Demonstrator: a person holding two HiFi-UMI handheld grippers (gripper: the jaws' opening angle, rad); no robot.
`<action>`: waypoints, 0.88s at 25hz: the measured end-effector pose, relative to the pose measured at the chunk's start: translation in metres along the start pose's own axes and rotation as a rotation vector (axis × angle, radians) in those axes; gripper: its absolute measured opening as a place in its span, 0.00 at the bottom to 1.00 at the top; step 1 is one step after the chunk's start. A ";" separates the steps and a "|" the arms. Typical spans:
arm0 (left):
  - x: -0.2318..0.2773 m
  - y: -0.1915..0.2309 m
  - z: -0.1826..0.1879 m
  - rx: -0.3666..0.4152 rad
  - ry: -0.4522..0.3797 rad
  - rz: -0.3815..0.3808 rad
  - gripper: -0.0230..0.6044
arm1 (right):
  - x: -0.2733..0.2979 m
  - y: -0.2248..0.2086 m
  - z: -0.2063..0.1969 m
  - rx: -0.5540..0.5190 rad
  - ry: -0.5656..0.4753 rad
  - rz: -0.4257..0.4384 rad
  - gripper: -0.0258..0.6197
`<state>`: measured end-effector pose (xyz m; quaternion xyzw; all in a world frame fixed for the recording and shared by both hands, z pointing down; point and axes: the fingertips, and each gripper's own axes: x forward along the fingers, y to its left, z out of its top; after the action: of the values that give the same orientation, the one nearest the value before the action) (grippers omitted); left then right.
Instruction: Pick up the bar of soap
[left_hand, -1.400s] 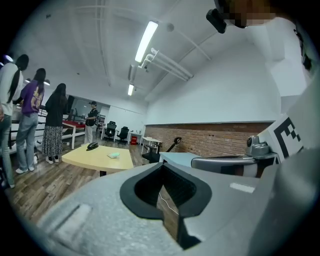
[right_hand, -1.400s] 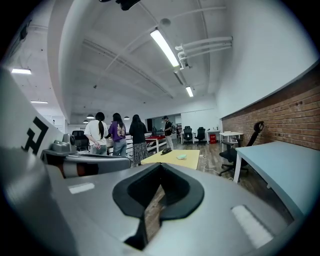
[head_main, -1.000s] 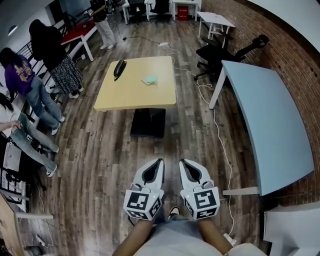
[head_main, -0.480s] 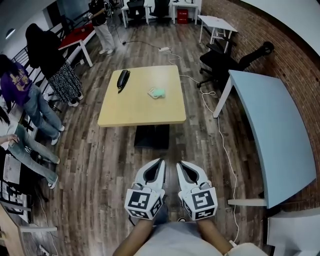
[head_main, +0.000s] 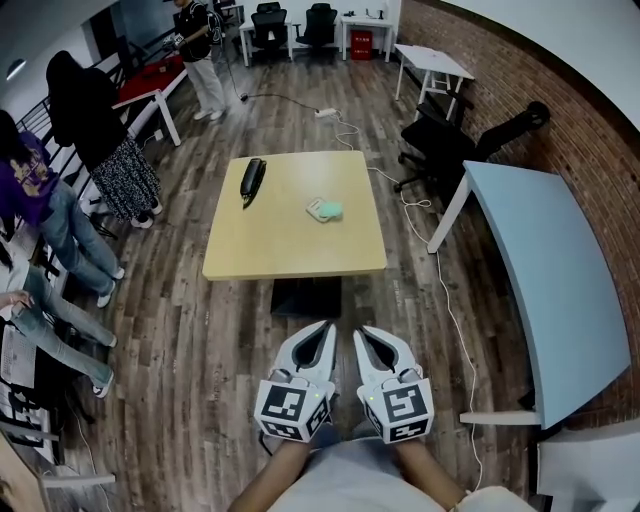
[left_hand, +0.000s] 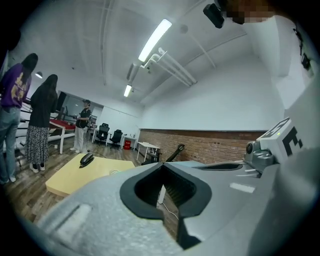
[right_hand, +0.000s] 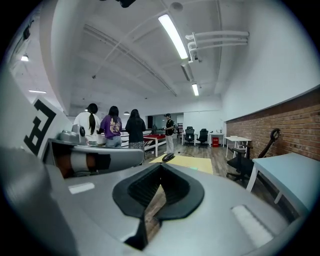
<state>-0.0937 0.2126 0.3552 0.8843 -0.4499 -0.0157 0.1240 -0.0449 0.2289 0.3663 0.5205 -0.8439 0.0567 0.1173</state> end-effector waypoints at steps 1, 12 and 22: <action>0.001 0.005 0.000 -0.002 0.000 -0.003 0.04 | 0.004 0.000 0.001 -0.003 0.002 -0.004 0.04; 0.029 0.046 0.010 0.008 -0.006 -0.006 0.04 | 0.044 -0.012 0.014 -0.016 -0.007 -0.039 0.05; 0.093 0.094 0.019 0.027 0.003 0.011 0.04 | 0.111 -0.054 0.023 -0.016 -0.023 -0.045 0.05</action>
<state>-0.1158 0.0816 0.3664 0.8835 -0.4546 -0.0077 0.1129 -0.0481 0.1033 0.3713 0.5389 -0.8337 0.0414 0.1131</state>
